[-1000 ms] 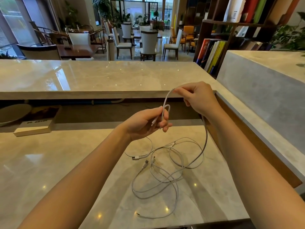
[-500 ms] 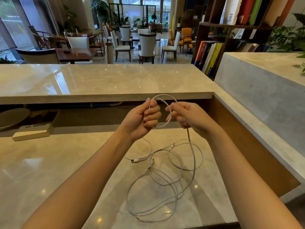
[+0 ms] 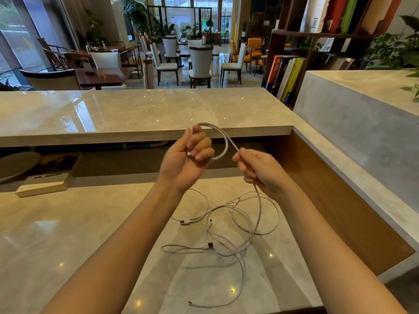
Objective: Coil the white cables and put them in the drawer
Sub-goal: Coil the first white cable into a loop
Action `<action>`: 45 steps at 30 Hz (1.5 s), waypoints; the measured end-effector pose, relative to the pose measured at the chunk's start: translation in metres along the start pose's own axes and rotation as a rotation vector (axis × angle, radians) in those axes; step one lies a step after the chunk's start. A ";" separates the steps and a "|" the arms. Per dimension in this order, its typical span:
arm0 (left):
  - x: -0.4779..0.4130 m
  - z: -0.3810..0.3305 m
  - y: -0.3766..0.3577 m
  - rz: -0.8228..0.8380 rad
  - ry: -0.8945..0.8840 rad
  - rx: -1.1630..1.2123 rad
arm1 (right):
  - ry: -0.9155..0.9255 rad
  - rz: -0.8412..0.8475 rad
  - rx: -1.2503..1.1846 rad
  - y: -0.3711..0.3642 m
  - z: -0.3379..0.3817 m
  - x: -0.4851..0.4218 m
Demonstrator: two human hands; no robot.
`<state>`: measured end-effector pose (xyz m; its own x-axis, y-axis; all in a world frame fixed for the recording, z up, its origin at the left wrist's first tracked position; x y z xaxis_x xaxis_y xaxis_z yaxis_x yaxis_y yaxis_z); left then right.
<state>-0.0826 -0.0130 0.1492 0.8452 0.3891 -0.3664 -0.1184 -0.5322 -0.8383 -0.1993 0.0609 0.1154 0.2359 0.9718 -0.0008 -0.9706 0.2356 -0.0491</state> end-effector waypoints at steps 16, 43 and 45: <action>-0.015 -0.009 -0.003 -0.135 0.268 -1.705 | 0.451 -0.021 1.312 -0.047 0.073 0.017; 0.011 0.019 0.016 0.059 0.329 -0.069 | -0.004 0.181 0.167 -0.006 0.014 -0.011; 0.007 0.008 0.009 0.077 0.278 0.034 | 0.028 0.110 0.118 0.012 0.009 -0.008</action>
<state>-0.0819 -0.0090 0.1358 0.9429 0.1251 -0.3086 -0.2010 -0.5249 -0.8271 -0.2133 0.0558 0.1237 0.1278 0.9914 -0.0278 -0.9891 0.1294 0.0708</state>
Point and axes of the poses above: each hand's wrist, its own x-axis away from the middle knuckle, its own y-axis out of the back of the hand, z = x × y, the point moved 7 cm from there along -x, towards the middle knuckle, and after that the axes turned 6 degrees about z, right-handed, at the moved point
